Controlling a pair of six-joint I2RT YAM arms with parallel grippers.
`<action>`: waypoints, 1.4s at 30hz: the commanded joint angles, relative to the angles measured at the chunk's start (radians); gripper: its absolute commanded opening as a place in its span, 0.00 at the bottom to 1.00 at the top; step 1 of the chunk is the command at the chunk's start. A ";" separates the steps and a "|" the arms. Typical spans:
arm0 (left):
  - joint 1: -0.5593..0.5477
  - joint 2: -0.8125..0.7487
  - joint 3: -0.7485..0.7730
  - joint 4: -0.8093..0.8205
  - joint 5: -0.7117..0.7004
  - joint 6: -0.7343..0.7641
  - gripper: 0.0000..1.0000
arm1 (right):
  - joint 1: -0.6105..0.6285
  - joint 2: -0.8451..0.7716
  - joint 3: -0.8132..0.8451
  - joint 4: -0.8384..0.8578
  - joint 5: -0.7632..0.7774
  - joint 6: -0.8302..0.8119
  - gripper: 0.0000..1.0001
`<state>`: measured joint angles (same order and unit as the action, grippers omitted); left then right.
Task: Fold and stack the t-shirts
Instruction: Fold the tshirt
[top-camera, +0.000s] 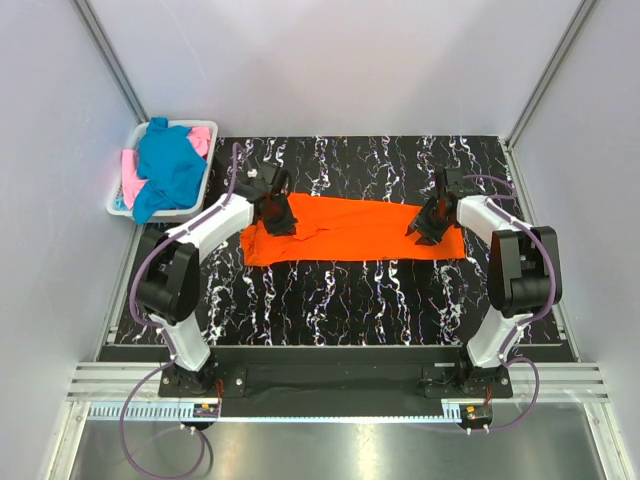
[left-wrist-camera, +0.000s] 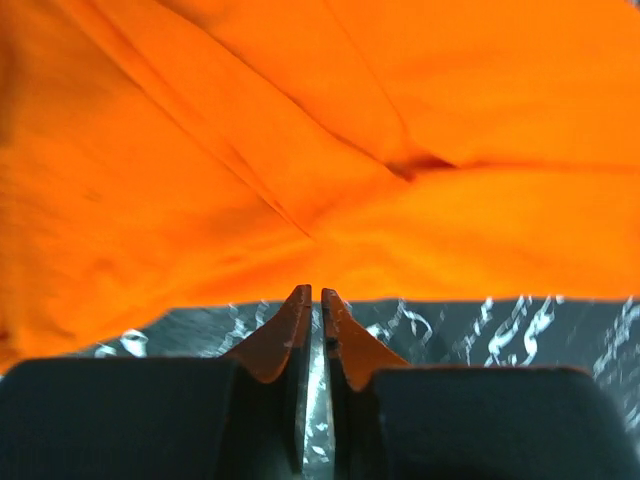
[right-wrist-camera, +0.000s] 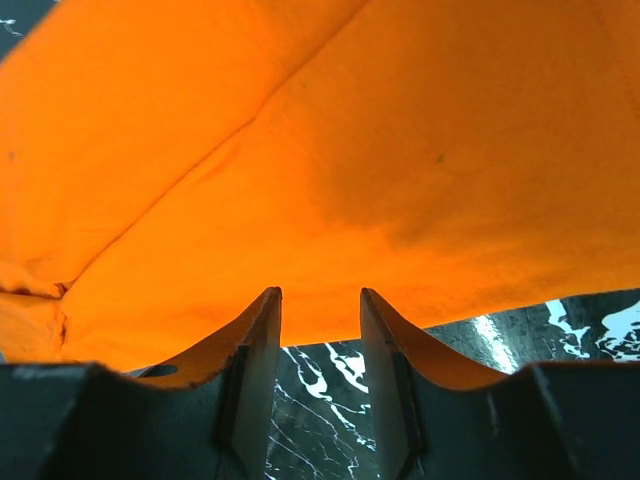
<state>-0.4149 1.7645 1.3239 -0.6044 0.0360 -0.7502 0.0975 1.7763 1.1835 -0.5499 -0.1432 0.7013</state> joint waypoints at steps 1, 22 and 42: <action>-0.018 -0.004 0.037 -0.011 0.038 0.003 0.15 | -0.001 -0.041 -0.013 0.025 0.005 0.015 0.44; -0.053 0.217 0.204 -0.027 -0.110 0.015 0.13 | -0.001 -0.063 -0.045 0.031 -0.004 0.004 0.44; -0.055 0.369 0.512 0.003 -0.062 0.218 0.00 | -0.001 -0.057 -0.022 0.030 0.004 0.012 0.43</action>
<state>-0.4664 2.0632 1.7618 -0.6388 -0.0761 -0.6132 0.0971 1.7569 1.1366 -0.5411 -0.1429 0.7078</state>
